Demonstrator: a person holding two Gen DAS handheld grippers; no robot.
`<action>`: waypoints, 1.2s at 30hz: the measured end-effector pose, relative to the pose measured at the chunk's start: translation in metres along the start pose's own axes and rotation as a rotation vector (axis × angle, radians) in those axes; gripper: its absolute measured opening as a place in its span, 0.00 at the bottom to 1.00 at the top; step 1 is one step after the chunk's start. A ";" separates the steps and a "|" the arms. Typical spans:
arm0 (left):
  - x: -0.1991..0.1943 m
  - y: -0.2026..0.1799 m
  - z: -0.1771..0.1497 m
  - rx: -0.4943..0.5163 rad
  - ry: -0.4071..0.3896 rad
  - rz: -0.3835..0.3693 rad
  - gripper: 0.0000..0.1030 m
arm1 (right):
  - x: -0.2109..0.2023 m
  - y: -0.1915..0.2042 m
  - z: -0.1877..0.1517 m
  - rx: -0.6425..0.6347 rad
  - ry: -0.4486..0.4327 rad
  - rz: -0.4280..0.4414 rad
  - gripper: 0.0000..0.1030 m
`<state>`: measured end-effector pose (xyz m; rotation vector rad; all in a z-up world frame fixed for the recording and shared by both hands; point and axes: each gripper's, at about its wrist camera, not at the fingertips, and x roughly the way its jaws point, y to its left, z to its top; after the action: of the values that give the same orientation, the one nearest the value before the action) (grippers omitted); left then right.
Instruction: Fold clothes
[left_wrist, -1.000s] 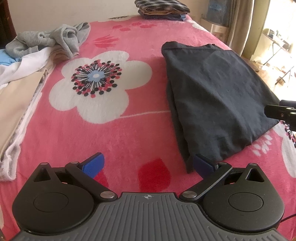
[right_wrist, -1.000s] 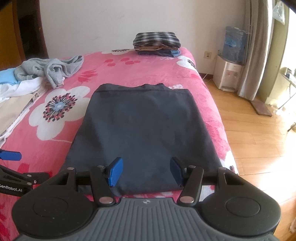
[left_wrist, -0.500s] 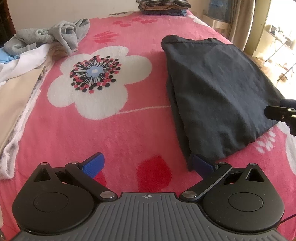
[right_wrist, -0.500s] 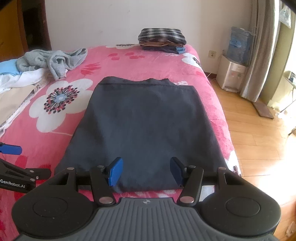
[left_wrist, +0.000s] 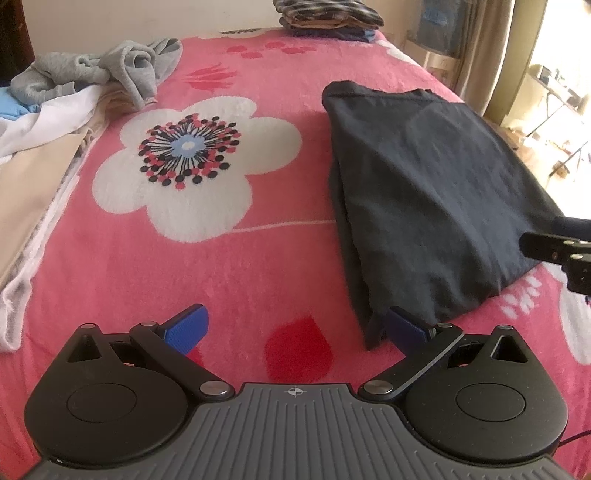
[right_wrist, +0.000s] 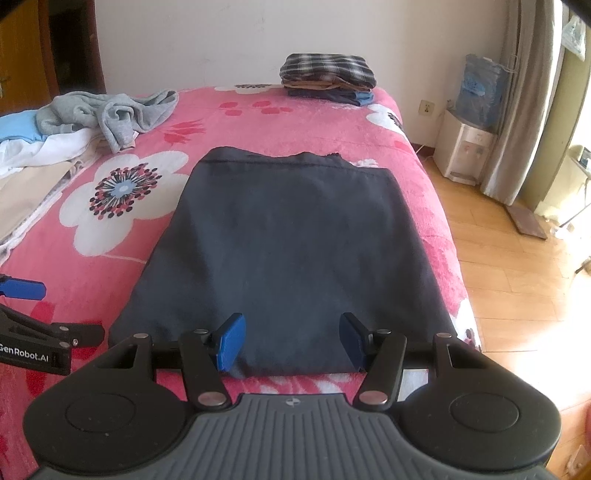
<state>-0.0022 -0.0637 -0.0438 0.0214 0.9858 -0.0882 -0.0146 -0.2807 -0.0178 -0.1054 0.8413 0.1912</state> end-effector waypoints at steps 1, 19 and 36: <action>0.000 0.000 0.000 -0.003 -0.003 -0.005 1.00 | 0.000 0.001 0.000 -0.001 0.001 0.000 0.58; 0.012 0.024 0.033 -0.136 -0.138 -0.329 1.00 | 0.010 -0.088 0.041 0.288 -0.106 0.134 0.60; 0.054 0.033 0.062 -0.177 -0.169 -0.463 1.00 | 0.092 -0.188 0.048 0.623 -0.031 0.410 0.66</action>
<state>0.0823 -0.0378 -0.0555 -0.3731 0.8117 -0.4206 0.1199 -0.4451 -0.0519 0.6570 0.8515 0.3053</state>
